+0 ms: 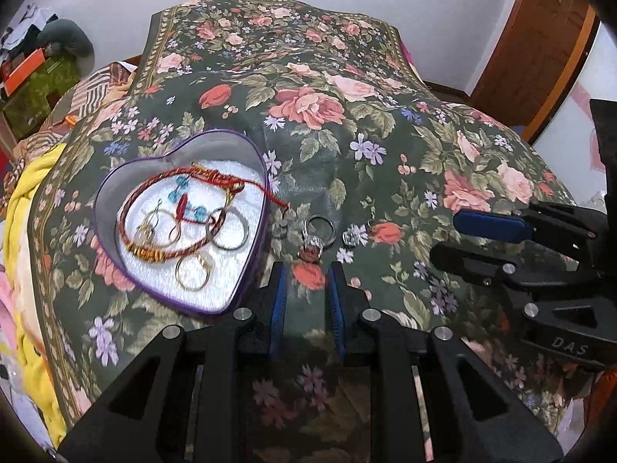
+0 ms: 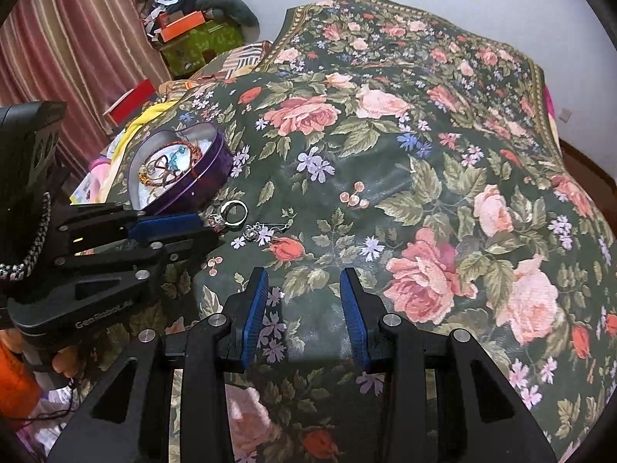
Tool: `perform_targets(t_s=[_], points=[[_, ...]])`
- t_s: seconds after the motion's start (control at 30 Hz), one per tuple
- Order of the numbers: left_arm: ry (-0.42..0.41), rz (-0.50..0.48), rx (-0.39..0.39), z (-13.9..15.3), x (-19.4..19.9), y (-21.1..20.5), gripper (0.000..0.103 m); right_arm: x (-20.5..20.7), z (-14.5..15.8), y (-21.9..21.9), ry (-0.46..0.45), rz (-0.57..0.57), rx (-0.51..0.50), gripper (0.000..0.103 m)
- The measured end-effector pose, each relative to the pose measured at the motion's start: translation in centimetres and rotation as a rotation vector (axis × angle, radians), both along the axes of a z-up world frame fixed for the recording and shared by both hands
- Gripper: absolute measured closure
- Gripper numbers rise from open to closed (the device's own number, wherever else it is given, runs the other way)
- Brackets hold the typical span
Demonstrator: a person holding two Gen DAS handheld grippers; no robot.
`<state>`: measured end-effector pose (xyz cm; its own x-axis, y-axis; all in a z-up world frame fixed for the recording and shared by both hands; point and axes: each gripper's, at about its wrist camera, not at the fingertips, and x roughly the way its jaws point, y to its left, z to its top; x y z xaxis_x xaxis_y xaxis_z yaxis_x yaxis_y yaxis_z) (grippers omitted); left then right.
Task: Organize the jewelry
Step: 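Grasp the silver ring with red stone with the left gripper, then carry the stone ring to the tin with the left gripper while the right approaches the silver charm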
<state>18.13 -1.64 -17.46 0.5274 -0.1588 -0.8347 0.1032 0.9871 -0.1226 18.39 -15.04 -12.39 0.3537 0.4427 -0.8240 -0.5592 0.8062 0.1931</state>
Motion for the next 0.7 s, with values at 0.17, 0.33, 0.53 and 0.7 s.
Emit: perform_targets(t_s=[0.17,0.33,0.53,0.7], points=[[-0.006,-0.013,-0.003,-0.3,1.3,0.0,0.083,0.1,-0.2,0.7,-0.001,0.023,-0.006,0.068],[-0.014,-0.025,-0.015,-0.6,1.8,0.0,0.091,0.5,-0.4,1.3,0.004,0.029,-0.012,0.068],[-0.032,0.005,-0.042,-0.2,0.8,1.0,0.091,0.7,-0.7,2.6,-0.003,0.054,-0.033,0.068],[-0.047,0.009,-0.045,0.3,-0.5,1.6,0.091,0.9,-1.2,4.0,-0.008,0.073,-0.042,0.068]])
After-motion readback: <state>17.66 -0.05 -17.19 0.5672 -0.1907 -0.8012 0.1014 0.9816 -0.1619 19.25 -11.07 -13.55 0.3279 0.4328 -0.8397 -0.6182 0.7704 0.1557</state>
